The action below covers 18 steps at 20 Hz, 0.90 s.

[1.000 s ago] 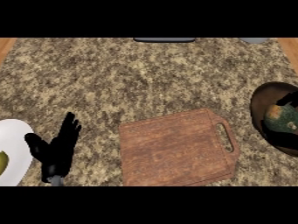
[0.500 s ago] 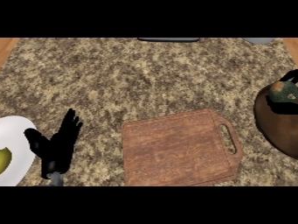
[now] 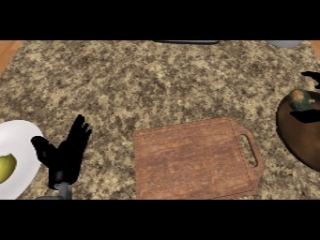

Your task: Pick the squash from the cutting board and place it in the pan

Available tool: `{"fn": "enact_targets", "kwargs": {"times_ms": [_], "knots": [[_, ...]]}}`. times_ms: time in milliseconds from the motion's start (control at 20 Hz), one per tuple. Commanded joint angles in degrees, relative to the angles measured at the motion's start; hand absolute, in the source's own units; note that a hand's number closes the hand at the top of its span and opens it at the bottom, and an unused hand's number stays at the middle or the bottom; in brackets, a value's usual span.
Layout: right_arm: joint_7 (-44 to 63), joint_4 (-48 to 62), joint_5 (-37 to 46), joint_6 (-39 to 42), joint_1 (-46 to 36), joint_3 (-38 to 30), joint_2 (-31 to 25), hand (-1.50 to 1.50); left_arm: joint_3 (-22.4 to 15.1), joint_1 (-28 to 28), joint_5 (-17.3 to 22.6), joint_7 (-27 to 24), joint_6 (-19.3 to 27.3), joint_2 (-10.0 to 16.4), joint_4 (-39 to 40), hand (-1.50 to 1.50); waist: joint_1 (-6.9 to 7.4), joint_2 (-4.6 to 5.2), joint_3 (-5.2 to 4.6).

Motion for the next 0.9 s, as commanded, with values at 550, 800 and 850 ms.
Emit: {"fn": "enact_targets", "kwargs": {"times_ms": [550, 800, 850], "knots": [[-19.23, 12.70, -24.55, 25.48, -6.95, -19.90, -2.93, -1.50, 0.84, -0.39, 0.03, 0.21, 0.73, -0.23, -0.13, 0.00, -1.25, -0.22, 0.04], [-20.99, 15.79, -28.68, 44.20, -3.93, -22.88, -12.13, -1.50, 1.91, -0.31, 0.10, 0.33, 1.16, 0.24, 0.30, 0.00, -2.44, -0.56, -0.03], [-21.93, 16.96, -28.24, 45.94, -2.99, -22.55, -12.88, -1.50, 0.58, 0.29, -0.76, 0.69, 1.77, -0.44, -0.91, 0.00, -1.68, -0.30, 0.06]]}}
